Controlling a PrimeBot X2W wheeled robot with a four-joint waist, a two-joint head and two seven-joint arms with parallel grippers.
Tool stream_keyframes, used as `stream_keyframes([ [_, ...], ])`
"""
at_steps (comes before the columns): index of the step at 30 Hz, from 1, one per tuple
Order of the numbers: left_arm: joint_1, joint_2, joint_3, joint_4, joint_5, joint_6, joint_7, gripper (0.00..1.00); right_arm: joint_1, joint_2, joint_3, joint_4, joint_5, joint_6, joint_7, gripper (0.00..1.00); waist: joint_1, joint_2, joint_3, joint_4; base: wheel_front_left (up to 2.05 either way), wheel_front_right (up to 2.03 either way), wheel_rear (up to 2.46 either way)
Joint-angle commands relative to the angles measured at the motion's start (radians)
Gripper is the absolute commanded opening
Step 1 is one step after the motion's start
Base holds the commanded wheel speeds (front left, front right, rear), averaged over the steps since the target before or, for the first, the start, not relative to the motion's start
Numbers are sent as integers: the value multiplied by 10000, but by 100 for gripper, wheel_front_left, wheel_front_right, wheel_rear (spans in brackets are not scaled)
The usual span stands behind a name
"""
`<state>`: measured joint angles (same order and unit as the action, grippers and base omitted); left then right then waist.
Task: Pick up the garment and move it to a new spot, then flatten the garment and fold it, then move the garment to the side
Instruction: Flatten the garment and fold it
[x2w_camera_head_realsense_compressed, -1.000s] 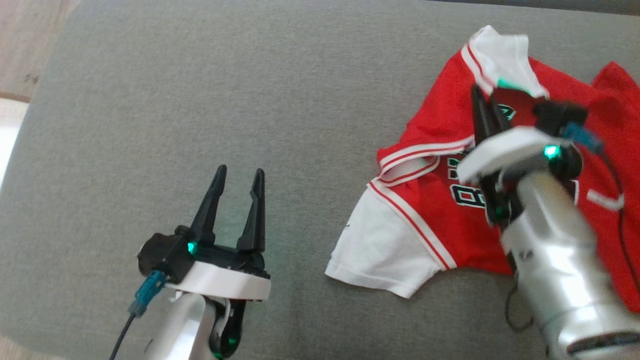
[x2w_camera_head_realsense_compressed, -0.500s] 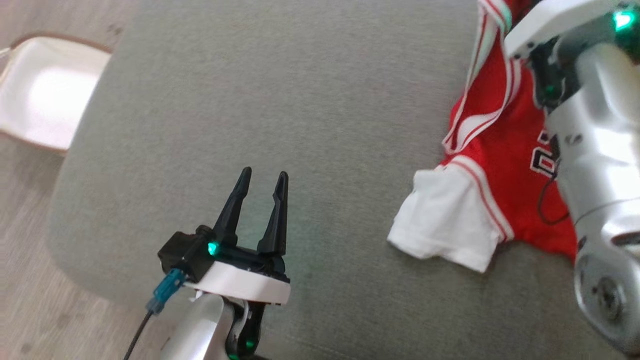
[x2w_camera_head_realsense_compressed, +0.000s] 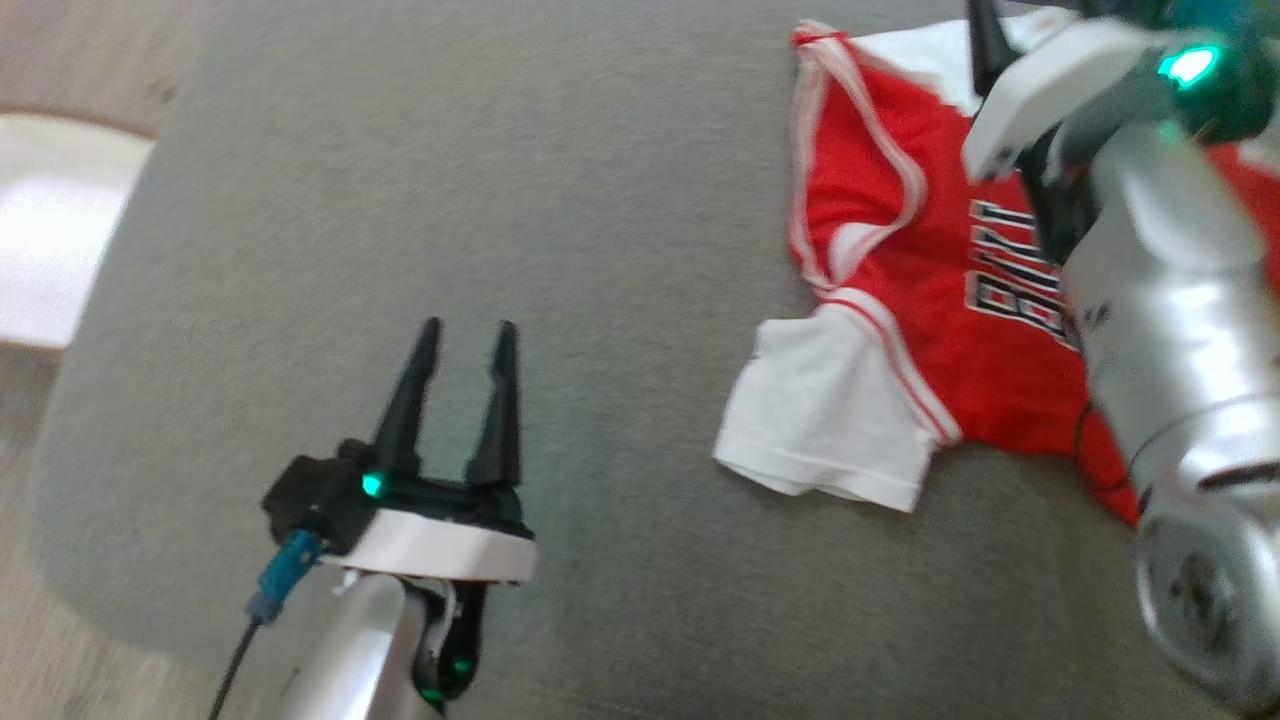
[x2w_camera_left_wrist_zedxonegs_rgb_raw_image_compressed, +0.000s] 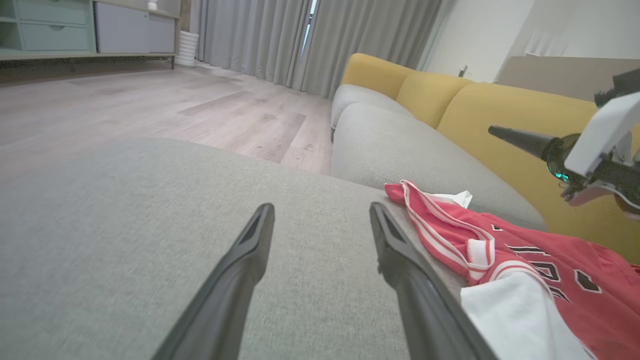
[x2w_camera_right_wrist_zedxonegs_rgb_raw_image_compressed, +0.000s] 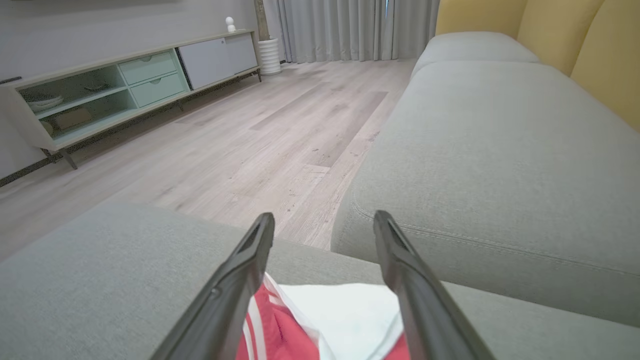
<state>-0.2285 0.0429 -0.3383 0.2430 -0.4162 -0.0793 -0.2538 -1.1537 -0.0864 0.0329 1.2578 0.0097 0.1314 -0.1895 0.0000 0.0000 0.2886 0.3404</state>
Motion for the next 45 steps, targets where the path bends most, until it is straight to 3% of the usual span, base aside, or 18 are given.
stream_keyframes([
  [1, -242, 74, 603, -349, 193, -8, -80, 100, 406, 335, 282, -401, 81, -7, -357, 100, 0, 0, -317, -949, 0, 0, 0],
  [6, -166, 74, 1265, -363, 660, -166, -80, 100, 2252, 357, 1479, -2074, 1754, -7, -707, 100, 0, 0, -708, -2157, 0, 0, 0],
  [7, -166, 74, 1265, -363, 660, -166, -80, 100, 2252, 357, 1479, -2074, 1754, -7, -707, 100, 0, 0, -708, -2157, 0, 0, 0],
  [9, -110, 74, 1488, -435, 798, -216, -80, 100, 3229, 358, 1577, -3327, 1941, -7, -715, 100, 0, 0, -838, -2608, 0, 0, 0],
  [16, 214, 73, 1935, -609, 1018, -329, -80, 100, 6947, 360, 623, -7276, 1721, -7, -720, 100, 0, 0, -1267, -3650, 0, 0, 0],
  [22, 543, 73, 2050, -643, 991, -377, -80, 100, 9043, 360, 217, -9322, 1908, -7, -721, 100, 0, 0, -1491, -4082, 0, 0, 0],
  [28, 702, 73, 2058, -458, 565, -398, -80, 100, 10131, 361, 72, -10092, 1899, -7, -721, 100, 0, 0, -1593, -4139, 0, 0, 0],
  [36, 541, 73, 1535, 70, 651, -426, -80, 100, 10092, 361, 48, -10355, 1847, -7, -722, 100, 0, 0, -1393, -4129, 0, 0, 0],
  [45, -141, 73, 320, 2316, 532, -354, 448, 100, 9957, 361, -47, -10236, 1753, -7, -722, 100, 0, 0, -994, -4238, 0, 0, 0],
])
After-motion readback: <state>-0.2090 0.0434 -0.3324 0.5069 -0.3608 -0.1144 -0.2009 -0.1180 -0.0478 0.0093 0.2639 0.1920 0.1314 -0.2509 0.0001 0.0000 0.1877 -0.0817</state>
